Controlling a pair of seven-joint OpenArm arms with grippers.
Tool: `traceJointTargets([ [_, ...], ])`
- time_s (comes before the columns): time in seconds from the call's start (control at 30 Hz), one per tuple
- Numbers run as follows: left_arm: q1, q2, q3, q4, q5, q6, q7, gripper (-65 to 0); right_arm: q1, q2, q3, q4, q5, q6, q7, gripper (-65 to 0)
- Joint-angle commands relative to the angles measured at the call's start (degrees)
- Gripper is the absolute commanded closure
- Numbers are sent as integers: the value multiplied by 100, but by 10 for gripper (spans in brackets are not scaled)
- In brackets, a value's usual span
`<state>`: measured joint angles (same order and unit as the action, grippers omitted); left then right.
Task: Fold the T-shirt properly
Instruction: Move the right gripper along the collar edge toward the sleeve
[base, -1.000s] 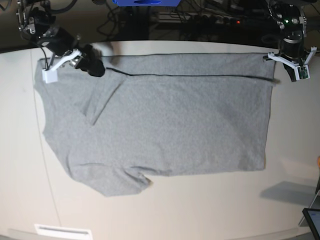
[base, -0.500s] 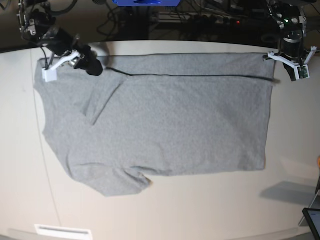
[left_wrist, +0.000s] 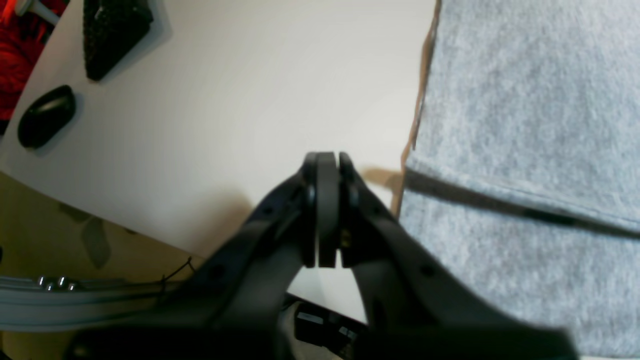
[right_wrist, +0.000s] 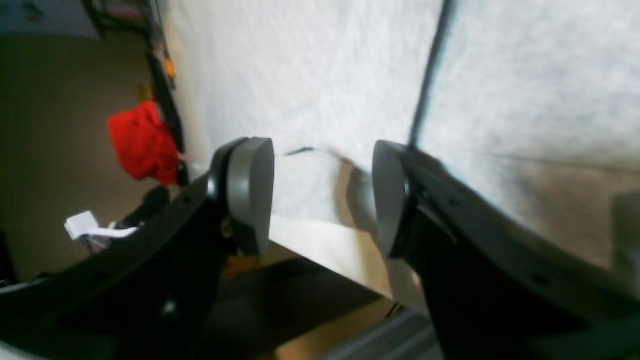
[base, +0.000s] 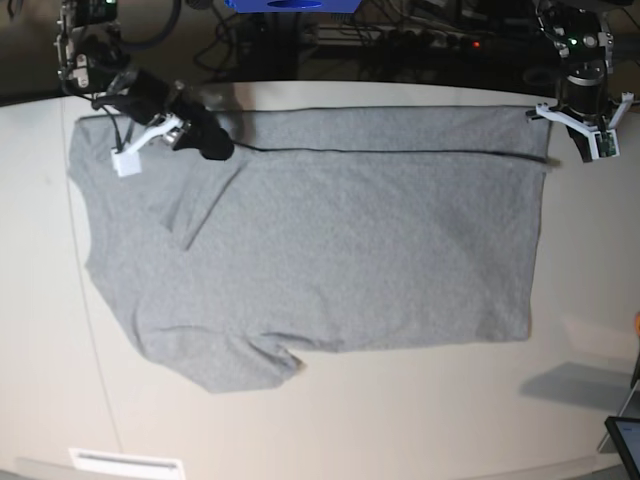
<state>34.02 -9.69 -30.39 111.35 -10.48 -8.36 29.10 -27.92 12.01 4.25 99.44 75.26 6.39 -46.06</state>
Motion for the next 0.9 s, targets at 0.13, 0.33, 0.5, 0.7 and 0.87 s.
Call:
traceJointTargets([
  [0.13,49,-55,-262,78,41,40,-137,0,19,34,28,65,100,68,57,-305],
  [0.33,31,-81,-411,78,41,40,-137,0,1,69,45,329,100,33,57,-305],
  [0.5,40,-55,-394,78,41,40,-137,0,-61,78,54,381,109,-187,48,-305],
  [0.7,40,-46,-403,78,41,40,-137,0,-192,157,467,381,100,-231,48,-305],
  [0.87,49,-37,-385,78,41,40,-137,0,-263,157,546,373,100,-222,39,-305],
])
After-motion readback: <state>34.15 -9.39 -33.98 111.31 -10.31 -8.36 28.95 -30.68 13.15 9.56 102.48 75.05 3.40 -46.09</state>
